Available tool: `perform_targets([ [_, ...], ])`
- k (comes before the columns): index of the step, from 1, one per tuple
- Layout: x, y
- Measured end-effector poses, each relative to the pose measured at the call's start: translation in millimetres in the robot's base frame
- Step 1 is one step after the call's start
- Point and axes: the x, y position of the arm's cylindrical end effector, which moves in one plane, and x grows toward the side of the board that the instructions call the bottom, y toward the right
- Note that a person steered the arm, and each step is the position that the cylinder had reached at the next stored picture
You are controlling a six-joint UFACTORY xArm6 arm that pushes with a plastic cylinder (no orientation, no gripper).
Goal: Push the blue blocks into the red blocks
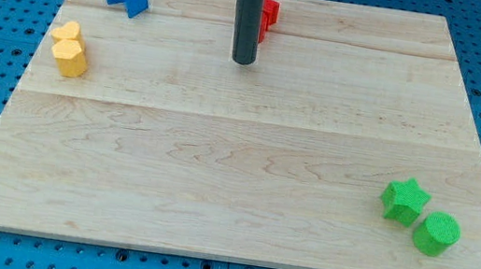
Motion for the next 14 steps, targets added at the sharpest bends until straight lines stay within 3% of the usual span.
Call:
perform_targets([
  [10,-6.4,15.1],
  [11,6.1,-6.0],
  [12,15.6,-83.3],
  [13,-13.5,-156.3],
  [14,-34.1,-168.3],
])
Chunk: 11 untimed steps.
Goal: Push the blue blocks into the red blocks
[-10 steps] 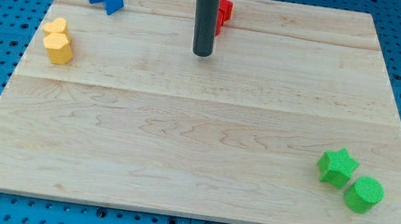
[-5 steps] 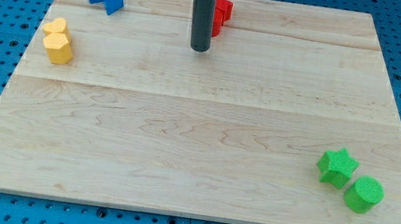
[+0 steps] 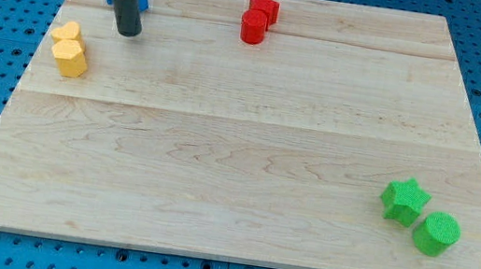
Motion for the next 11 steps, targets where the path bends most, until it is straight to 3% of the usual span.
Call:
perform_targets([
  [1,-38.6,-47.4],
  [2,-41.4,-110.2],
  [3,-81.6,-122.1],
  [4,-112.3,-110.2],
  [5,-112.6,-89.1],
  [7,-99.8,54.5],
  [10,-101.4,-37.3],
  [11,-95.0,-37.9],
])
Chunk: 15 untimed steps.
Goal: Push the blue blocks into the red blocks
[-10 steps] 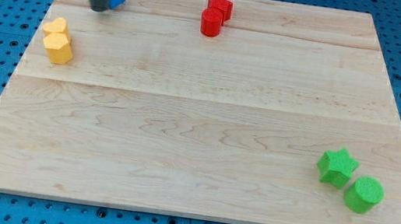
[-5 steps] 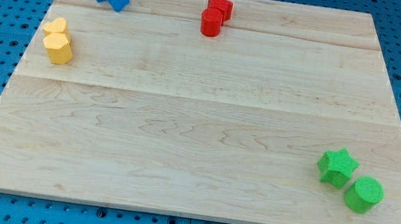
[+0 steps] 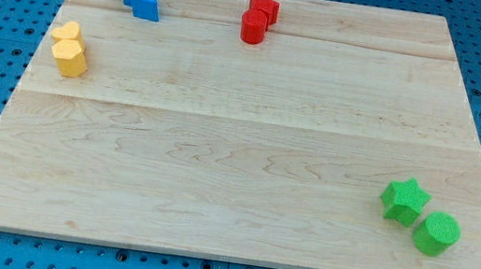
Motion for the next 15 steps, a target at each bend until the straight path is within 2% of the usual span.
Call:
perform_targets([
  [1,13.9,38.3],
  [2,38.6,47.3],
  [3,54.0,19.7],
  [4,77.7,52.6],
  [5,79.5,87.5],
  [6,85.1,76.7],
  [7,111.3,94.6],
  [8,92.6,134.9],
  [10,83.4,125.3],
  [11,88.8,46.5],
  [12,70.1,11.8],
  [13,39.7,77.0],
  [14,42.3,153.1],
  [15,45.6,90.4],
])
